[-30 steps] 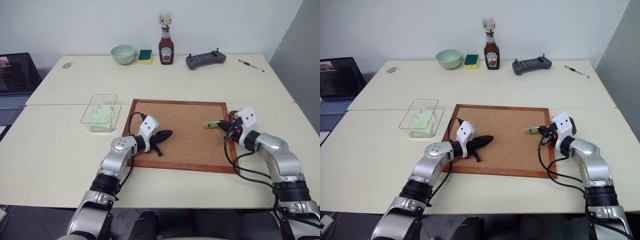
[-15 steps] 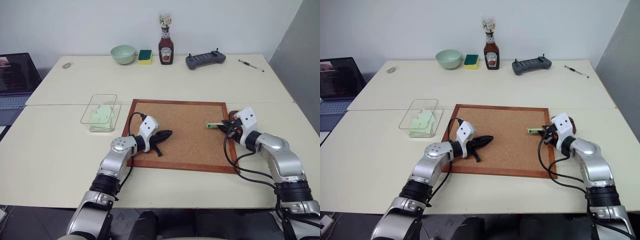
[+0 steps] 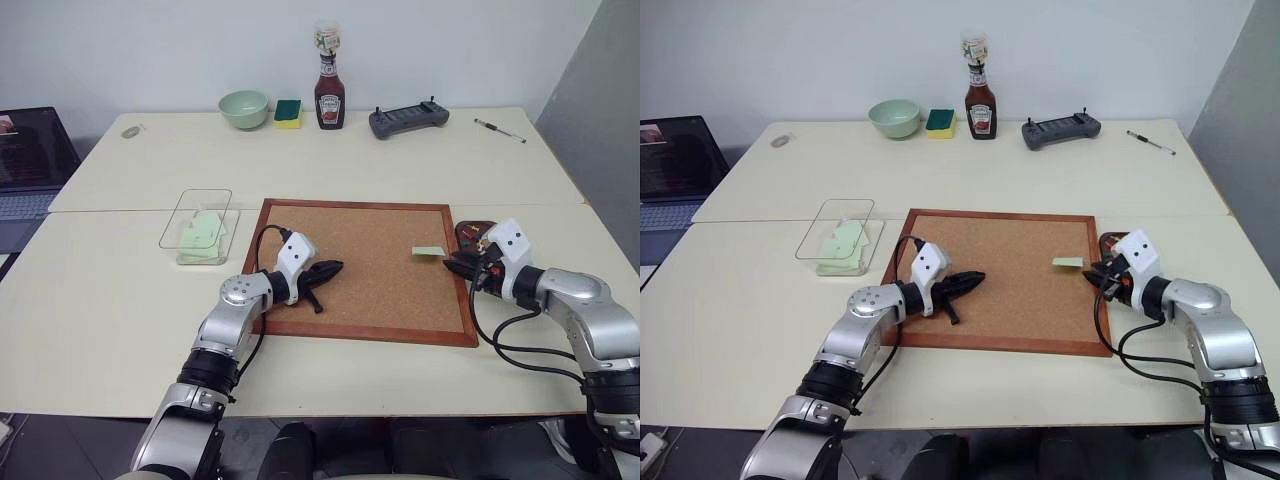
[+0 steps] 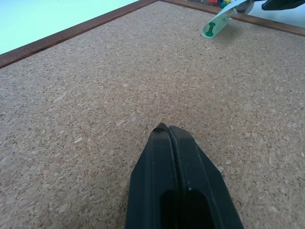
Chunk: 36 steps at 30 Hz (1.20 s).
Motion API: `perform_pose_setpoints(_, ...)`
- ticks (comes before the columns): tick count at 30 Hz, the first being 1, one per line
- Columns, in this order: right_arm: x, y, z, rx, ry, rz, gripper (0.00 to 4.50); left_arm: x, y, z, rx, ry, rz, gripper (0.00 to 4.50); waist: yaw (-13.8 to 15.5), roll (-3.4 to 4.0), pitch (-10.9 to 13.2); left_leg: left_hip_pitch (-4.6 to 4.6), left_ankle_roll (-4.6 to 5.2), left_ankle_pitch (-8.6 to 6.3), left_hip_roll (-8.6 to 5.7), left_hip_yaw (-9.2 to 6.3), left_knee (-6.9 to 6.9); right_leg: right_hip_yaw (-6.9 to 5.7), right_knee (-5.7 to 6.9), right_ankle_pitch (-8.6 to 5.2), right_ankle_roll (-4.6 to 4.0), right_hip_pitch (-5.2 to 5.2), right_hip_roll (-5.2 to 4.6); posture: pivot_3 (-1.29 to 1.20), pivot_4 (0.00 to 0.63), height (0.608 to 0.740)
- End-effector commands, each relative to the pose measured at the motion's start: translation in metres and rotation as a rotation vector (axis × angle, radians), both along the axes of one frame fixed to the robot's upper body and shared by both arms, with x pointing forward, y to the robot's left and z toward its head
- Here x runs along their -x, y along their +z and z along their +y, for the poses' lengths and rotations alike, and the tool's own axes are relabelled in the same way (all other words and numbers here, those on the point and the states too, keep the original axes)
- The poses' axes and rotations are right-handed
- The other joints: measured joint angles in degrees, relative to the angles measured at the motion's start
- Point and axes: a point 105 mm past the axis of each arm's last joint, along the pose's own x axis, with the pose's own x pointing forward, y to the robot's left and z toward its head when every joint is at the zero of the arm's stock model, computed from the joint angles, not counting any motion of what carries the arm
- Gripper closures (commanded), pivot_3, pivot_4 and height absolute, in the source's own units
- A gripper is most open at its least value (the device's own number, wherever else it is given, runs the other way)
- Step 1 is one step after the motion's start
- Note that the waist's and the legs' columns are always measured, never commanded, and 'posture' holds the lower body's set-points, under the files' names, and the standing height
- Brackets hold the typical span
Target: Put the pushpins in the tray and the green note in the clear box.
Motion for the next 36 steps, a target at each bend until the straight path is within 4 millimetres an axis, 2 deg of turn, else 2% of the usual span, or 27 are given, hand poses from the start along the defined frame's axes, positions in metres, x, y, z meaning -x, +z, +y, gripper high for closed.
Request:
perform_pose_setpoints(1,0.001,0.014,0.018,0.001,0.071,-0.052,2.43,0.013,-0.039,0.002,-0.06,0.004,0.143,4.5,0.0,0.0,0.0,0.0,0.0,0.0,0.0,0.0,0.0,0.0,0.0,0.0,0.0,0.0,0.0,0.0,0.15,0.74)
perform_pose_setpoints(4,-0.002,0.015,0.024,-0.003,0.077,-0.063,1.89,0.014,-0.039,0.002,-0.06,0.004,0.143,4.5,0.0,0.0,0.0,0.0,0.0,0.0,0.0,0.0,0.0,0.0,0.0,0.0,0.01,0.0,0.0,0.0,0.15,0.74)
perform_pose_setpoints(11,-0.014,0.02,0.028,-0.01,0.07,-0.097,1.89,0.015,-0.04,0.003,-0.062,0.008,0.144,4.5,0.0,-0.01,0.0,0.0,0.0,0.0,0.0,0.0,0.0,0.0,-0.01,0.0,0.0,0.0,0.0,0.0,0.15,0.74)
perform_pose_setpoints(27,-0.039,0.014,0.012,0.05,-0.004,-0.117,1.89,0.016,-0.041,0.003,-0.061,0.008,0.145,4.5,0.0,0.0,0.0,0.01,0.0,0.0,0.0,0.01,-0.01,0.0,-0.01,0.0,-0.01,0.0,0.0,0.0,0.15,0.74)
perform_pose_setpoints(31,-0.039,0.014,0.012,0.049,-0.001,-0.118,2.47,0.016,-0.041,0.003,-0.06,0.009,0.146,4.5,0.0,0.01,0.0,0.01,0.0,0.0,0.01,0.01,-0.01,0.01,-0.01,0.0,-0.01,-0.01,0.0,0.0,0.15,0.74)
perform_pose_setpoints(33,-0.039,0.013,0.011,0.052,0.0,-0.118,2.91,0.017,-0.041,0.003,-0.06,0.01,0.146,4.5,0.0,0.0,0.0,0.01,0.0,0.0,0.01,0.01,-0.01,0.01,-0.01,0.0,-0.01,-0.01,0.0,0.0,0.15,0.74)
perform_pose_setpoints(36,-0.037,0.017,0.006,0.052,-0.013,-0.13,3.15,0.017,-0.042,0.003,-0.061,0.01,0.146,4.5,0.0,0.01,0.0,0.01,0.0,0.0,0.01,0.01,-0.03,0.01,-0.02,0.0,-0.01,-0.01,0.0,0.0,0.15,0.74)
